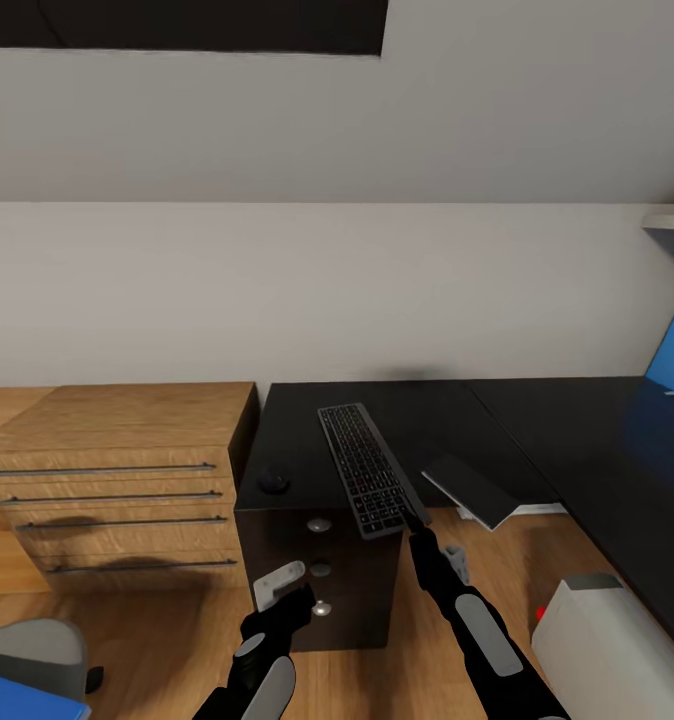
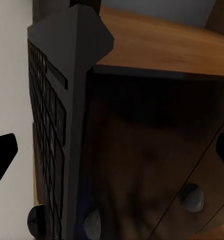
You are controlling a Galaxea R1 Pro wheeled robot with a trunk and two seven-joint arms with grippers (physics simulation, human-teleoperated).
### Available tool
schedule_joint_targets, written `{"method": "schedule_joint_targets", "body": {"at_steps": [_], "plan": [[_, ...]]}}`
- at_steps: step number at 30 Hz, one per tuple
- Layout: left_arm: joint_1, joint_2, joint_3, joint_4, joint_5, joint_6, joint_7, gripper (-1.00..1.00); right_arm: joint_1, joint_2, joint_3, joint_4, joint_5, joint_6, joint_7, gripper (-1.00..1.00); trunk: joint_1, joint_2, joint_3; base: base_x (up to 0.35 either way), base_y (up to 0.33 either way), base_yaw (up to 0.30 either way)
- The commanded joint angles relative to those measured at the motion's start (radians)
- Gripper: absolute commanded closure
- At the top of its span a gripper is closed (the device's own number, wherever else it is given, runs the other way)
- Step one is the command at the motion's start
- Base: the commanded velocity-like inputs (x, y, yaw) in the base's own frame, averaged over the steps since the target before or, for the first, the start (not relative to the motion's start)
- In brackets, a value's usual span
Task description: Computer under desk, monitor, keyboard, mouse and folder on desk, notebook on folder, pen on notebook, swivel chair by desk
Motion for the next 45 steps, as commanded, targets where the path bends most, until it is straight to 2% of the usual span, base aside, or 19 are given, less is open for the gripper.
{"method": "schedule_joint_targets", "body": {"at_steps": [1, 23, 42, 45], "plan": [[-0.001, 0.001, -0.001, -0.001, 0.003, 0.004, 0.006, -1.0, 0.0, 0.0, 0.0, 0.0, -0.008, 0.002, 0.0, -1.0, 0.0, -0.001, -0.001, 0.0, 0.0, 0.0], [-0.001, 0.001, -0.001, -0.001, 0.004, 0.003, 0.006, -1.0, -0.001, 0.0, 0.0, 0.0, -0.007, 0.002, -0.017, -1.0, 0.0, -0.001, -0.001, 0.049, 0.09, 0.0], [-0.001, 0.0, -0.001, -0.001, 0.005, 0.004, 0.006, -1.0, 0.0, -0.003, 0.0, -0.004, 0.014, 0.004, -0.009, -1.0, 0.0, -0.001, -0.001, 0.006, 0.008, 0.0], [-0.001, 0.0, -0.001, -0.001, 0.004, 0.004, 0.006, -1.0, 0.0, -0.003, 0.0, -0.004, 0.019, 0.003, -0.009, -1.0, -0.012, 0.02, 0.008, 0.0, 0.0, 0.0]]}}
